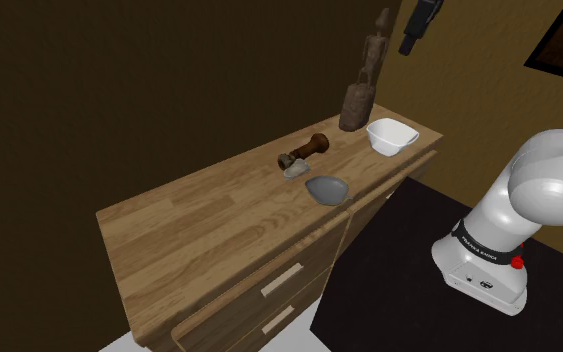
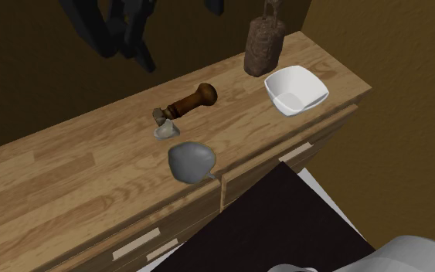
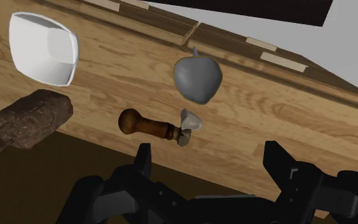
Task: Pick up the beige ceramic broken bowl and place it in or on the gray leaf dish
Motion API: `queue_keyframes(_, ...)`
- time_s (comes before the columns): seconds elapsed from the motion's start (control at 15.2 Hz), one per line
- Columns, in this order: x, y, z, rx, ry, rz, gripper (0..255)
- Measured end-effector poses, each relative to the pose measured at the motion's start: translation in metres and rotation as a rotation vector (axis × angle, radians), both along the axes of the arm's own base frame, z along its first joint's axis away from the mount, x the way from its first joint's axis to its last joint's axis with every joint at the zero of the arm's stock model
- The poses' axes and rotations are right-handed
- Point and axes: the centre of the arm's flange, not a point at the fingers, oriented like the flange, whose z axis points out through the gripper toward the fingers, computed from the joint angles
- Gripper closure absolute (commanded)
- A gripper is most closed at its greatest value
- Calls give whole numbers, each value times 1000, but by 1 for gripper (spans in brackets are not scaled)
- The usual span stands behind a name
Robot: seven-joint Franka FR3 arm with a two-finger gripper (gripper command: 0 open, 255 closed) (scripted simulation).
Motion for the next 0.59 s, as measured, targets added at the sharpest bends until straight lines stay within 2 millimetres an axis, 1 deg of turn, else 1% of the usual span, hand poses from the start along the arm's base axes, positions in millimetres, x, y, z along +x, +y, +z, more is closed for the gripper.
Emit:
queue_keyframes(0.13, 3, -1, -3, 2, 1, 1, 0)
queue_keyframes(0.33, 24, -8, -32, 10, 9, 6, 0)
queue_keyframes(0.4, 32, -8, -45, 14, 12, 8, 0)
queue_keyframes(0.59, 52, -20, -74, 24, 18, 14, 0)
